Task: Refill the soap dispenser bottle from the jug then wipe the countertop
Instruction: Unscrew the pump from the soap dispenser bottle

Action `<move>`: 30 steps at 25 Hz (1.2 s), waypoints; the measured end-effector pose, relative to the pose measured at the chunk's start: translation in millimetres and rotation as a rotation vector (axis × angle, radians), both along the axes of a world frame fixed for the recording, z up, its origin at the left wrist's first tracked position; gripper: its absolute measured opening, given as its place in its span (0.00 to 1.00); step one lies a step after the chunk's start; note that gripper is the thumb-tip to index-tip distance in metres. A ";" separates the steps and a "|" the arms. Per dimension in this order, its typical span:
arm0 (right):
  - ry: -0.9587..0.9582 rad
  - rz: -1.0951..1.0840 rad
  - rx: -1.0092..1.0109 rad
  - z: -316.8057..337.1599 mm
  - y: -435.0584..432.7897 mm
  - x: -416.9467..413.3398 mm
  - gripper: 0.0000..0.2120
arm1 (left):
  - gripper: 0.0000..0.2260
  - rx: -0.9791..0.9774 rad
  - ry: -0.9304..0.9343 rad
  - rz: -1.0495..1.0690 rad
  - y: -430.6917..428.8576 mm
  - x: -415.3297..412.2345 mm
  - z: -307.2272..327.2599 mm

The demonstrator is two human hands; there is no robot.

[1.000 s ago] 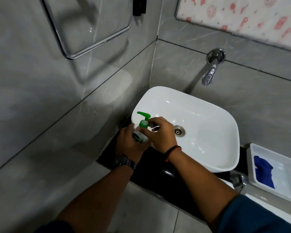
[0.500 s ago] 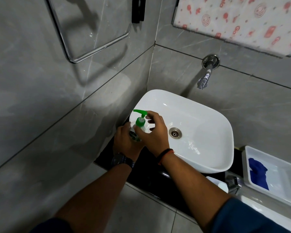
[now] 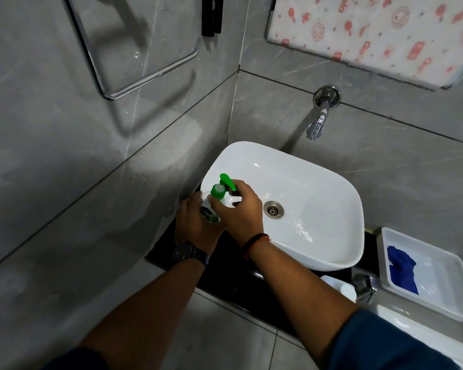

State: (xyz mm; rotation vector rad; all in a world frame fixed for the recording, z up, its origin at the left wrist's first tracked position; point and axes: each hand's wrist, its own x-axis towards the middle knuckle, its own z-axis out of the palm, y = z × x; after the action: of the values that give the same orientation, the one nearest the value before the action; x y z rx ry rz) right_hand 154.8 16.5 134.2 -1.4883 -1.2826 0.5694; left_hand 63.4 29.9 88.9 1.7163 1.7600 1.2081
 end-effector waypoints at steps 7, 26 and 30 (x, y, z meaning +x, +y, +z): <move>0.208 -0.062 -0.117 -3.5 3.5 -6.5 0.16 | 0.23 0.044 0.058 0.008 1.1 1.0 -1.6; 0.190 -0.088 0.036 6.1 14.2 -8.4 0.13 | 0.32 0.076 0.208 -0.039 13.4 -1.1 -9.7; 0.343 -0.152 0.178 38.5 23.7 -4.3 0.14 | 0.32 -0.037 -0.011 -0.015 15.7 -4.4 -5.6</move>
State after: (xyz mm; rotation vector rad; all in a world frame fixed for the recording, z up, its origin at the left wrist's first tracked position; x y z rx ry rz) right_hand 150.5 40.2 172.6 -1.2638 -0.9203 0.5660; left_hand 59.0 45.6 83.3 1.6954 1.7497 1.1687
